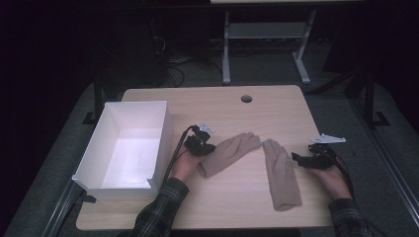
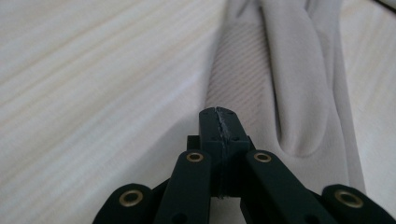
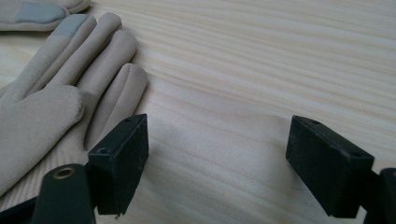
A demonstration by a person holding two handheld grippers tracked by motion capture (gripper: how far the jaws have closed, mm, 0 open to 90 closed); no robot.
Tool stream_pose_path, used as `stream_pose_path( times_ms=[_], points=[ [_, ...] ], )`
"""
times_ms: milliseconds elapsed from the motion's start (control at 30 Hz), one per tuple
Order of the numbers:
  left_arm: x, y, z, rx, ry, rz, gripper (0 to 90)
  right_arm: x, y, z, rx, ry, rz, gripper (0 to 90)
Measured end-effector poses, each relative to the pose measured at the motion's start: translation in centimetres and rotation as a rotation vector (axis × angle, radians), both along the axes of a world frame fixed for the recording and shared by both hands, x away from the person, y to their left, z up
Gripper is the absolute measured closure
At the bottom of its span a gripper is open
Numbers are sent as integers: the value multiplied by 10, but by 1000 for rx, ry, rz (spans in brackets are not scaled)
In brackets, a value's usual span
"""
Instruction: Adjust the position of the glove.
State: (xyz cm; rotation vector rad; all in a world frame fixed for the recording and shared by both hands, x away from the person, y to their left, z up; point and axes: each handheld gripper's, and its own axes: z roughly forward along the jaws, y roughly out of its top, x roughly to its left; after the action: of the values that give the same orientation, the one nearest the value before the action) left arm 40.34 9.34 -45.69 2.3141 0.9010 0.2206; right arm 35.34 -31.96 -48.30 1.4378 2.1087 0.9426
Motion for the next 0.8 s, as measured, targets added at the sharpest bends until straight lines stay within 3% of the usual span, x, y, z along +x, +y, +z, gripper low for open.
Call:
stream_pose_path(
  times_ms=[300, 633, 700, 800],
  points=[
    [-25, 2, 2, 7, 30, -53, 896, 0, 0, 0, 0, 0, 1, 209],
    [-52, 5, 0, -49, 77, -107, 895, 0, 0, 0, -1, 0, 1, 209],
    [-56, 6, 2, -21, 75, -142, 896, 0, 0, 0, 0, -1, 2, 209],
    [-64, 7, 2, -20, 85, -174, 896, 0, 0, 0, -1, -2, 4, 209]
  ],
)
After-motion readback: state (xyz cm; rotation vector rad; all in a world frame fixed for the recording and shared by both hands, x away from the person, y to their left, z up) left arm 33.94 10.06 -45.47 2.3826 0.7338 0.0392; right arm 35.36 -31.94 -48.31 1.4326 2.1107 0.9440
